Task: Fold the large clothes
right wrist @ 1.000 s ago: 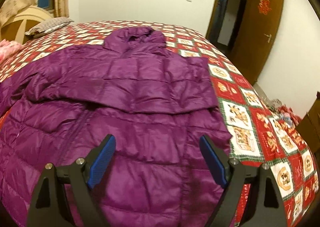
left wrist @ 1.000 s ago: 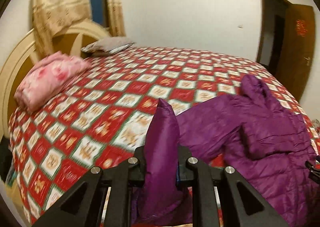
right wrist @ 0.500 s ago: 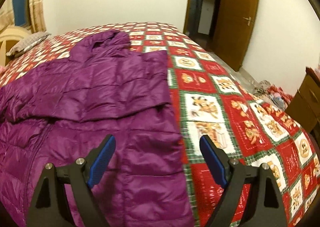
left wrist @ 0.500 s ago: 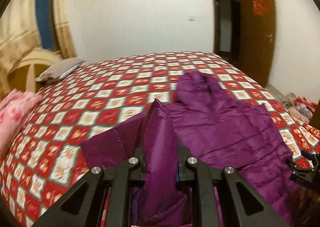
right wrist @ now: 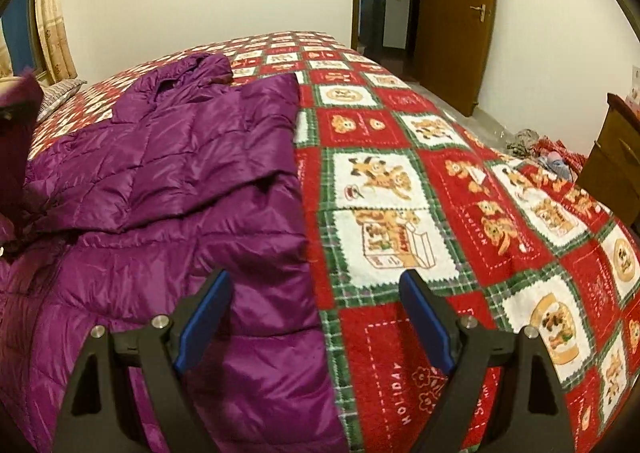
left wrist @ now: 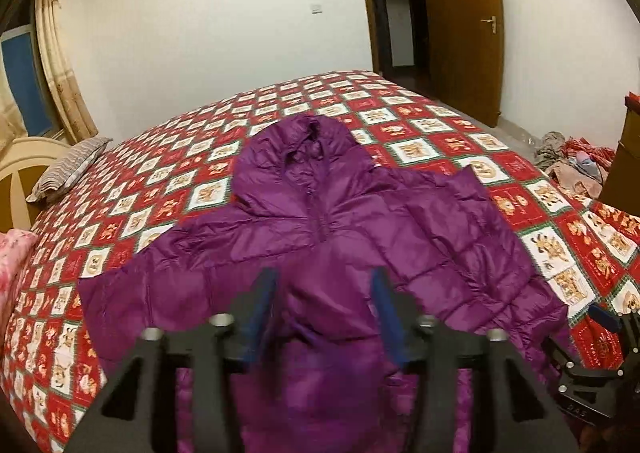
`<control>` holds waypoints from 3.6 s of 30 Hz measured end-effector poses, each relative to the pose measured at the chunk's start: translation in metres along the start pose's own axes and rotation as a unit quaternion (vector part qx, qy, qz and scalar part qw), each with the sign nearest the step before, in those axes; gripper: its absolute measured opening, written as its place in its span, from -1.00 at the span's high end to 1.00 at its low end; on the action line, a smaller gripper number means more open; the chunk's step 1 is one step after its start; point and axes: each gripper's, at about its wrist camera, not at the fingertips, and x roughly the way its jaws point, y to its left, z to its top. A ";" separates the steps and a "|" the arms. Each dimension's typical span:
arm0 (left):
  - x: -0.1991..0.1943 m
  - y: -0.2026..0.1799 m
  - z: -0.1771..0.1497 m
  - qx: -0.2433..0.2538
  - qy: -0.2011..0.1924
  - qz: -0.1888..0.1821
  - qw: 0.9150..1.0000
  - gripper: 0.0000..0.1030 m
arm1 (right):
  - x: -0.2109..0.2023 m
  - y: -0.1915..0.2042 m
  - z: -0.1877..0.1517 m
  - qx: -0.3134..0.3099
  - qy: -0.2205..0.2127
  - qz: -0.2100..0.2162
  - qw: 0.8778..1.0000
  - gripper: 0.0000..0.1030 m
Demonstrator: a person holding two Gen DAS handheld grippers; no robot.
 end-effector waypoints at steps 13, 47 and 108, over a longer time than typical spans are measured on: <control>-0.019 0.071 -0.054 -0.024 -0.012 0.077 0.997 -0.69 | -0.022 0.014 0.019 -0.002 -0.020 0.036 0.999 -0.71; 0.025 0.182 -0.126 -0.139 0.101 0.139 0.975 -0.69 | 0.032 0.028 0.084 0.021 0.030 0.052 0.998 0.65; 0.139 0.151 -0.061 -0.137 0.088 0.092 0.982 -0.85 | 0.087 0.079 0.086 -0.050 -0.006 0.048 0.998 0.23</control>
